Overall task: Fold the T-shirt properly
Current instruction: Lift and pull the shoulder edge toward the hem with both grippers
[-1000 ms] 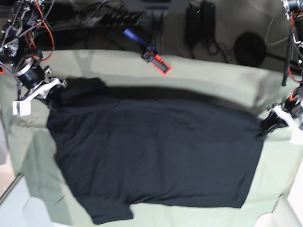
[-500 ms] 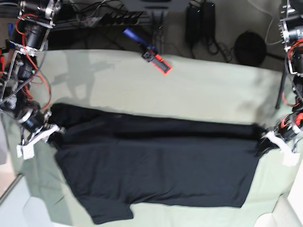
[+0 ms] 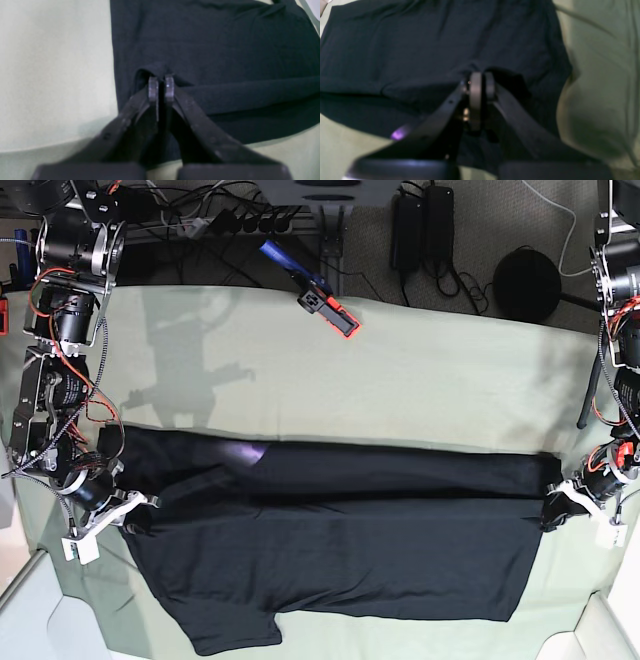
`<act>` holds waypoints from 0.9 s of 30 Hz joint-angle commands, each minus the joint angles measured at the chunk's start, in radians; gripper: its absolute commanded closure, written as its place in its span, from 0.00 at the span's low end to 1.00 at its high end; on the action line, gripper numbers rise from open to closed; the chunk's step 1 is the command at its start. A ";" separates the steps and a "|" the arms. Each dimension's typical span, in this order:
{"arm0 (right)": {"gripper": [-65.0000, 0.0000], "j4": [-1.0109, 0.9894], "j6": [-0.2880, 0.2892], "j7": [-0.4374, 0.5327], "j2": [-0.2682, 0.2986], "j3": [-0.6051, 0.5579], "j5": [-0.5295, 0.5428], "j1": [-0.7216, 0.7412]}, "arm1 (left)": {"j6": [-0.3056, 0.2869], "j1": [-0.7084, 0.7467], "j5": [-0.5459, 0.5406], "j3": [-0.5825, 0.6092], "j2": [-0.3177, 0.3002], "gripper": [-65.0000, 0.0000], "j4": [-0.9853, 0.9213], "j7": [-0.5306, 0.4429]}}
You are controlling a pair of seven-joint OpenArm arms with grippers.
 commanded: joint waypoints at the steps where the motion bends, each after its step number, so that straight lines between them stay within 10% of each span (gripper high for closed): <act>1: 1.00 0.008 0.060 0.037 0.016 0.002 0.007 0.026 | -0.016 -0.027 -0.013 -0.005 -0.019 1.00 0.011 -0.029; 4: 1.00 -0.003 0.060 0.064 0.016 0.003 0.007 0.027 | -0.016 -0.027 -0.014 -0.005 -0.017 0.95 0.011 -0.037; 9: 0.31 -0.002 0.058 0.084 0.016 0.003 -0.007 0.027 | -0.016 -0.027 -0.050 -0.005 -0.018 0.40 0.012 -0.010; 19: 0.32 0.040 0.056 -0.211 0.016 0.334 0.078 0.035 | -0.016 -0.029 -0.333 -0.220 -0.045 0.39 0.022 0.323; 27: 0.32 0.039 0.056 -0.229 0.026 0.591 0.129 -0.111 | -0.016 0.104 -0.497 -0.246 -0.067 0.39 0.022 0.394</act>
